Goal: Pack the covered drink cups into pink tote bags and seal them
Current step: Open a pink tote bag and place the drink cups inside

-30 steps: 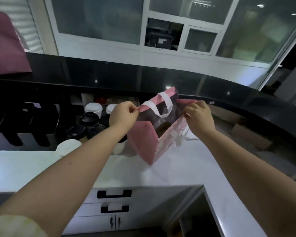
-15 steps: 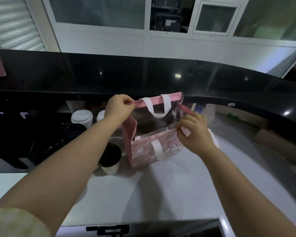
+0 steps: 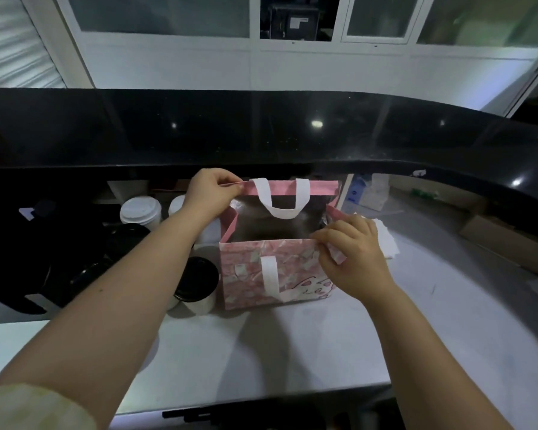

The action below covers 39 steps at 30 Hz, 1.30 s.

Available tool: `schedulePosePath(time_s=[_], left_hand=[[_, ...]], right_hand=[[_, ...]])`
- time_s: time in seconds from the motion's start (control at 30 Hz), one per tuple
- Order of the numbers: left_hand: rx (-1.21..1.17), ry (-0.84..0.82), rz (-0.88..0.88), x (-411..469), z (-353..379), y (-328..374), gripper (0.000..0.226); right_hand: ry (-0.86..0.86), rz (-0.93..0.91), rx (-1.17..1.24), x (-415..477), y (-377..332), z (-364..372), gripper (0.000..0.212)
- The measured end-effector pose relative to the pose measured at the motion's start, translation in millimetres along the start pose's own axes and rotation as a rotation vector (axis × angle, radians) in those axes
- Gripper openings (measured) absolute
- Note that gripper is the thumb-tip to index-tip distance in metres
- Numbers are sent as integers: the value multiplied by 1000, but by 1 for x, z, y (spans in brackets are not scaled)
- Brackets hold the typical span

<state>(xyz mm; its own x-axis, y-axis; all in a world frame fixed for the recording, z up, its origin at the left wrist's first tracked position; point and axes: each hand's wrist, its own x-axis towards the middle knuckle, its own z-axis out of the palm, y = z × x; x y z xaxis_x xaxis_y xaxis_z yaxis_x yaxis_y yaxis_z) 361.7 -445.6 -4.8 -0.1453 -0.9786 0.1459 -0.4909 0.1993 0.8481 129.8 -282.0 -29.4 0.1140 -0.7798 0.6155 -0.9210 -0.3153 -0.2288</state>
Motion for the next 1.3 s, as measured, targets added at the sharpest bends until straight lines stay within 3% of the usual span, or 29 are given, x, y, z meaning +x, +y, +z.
schedulePosePath(time_s=[0.33,0.53,0.8,1.1,1.3], left_hand=[[197,-84,110,-5,-39,0,23],[418,-25,161,-40,-88,-22,29],[633,56,11,-103,-147,-79,37],[563,214,-204,-182,-181,-145,37],[619,306,-303,-213,-204,-173,37]], right_hand=[[-90,138,35,48,-33,3,18],[-98,28,193,81,-89,23,21],[-337,-166,284,94,-186,74,37],[-725,-246,310,64,-239,147,59],[-767,-448,197,33,-286,189,82]])
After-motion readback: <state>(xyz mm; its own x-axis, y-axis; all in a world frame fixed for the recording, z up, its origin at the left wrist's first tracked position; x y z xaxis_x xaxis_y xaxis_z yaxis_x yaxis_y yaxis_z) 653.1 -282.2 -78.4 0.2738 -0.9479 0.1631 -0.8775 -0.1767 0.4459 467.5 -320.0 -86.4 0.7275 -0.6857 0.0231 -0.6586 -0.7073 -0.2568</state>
